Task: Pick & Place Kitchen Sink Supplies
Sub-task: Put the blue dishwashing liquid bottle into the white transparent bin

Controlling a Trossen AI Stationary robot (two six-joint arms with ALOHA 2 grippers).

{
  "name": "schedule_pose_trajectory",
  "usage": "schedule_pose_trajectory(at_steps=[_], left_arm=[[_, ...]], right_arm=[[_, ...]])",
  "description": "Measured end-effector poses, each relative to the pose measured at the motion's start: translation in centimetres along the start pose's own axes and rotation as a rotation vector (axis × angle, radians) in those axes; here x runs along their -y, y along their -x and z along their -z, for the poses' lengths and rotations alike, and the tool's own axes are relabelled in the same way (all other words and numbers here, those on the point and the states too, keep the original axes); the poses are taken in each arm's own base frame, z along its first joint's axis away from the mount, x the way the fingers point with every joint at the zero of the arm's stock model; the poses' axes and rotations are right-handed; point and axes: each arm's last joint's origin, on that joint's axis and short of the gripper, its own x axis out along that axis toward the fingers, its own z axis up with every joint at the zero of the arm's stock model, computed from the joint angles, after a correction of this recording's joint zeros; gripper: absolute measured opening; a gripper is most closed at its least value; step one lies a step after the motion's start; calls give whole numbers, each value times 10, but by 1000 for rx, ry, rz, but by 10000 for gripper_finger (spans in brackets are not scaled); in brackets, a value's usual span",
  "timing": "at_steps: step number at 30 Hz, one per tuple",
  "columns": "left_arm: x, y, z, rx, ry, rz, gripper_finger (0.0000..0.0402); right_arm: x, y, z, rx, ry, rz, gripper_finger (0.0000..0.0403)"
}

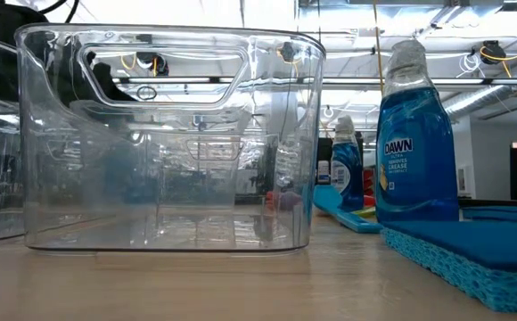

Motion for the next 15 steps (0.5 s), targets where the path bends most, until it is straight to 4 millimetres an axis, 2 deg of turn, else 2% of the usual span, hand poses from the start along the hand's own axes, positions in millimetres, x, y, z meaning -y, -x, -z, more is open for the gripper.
schedule_pose_trajectory(at_steps=[9,15], left_arm=[[0,0,-4,41,13,3,221],[10,-1,-42,216,70,84,225]], right_arm=[[0,0,0,0,0,1,279],[0,0,0,-1,0,2,279]])
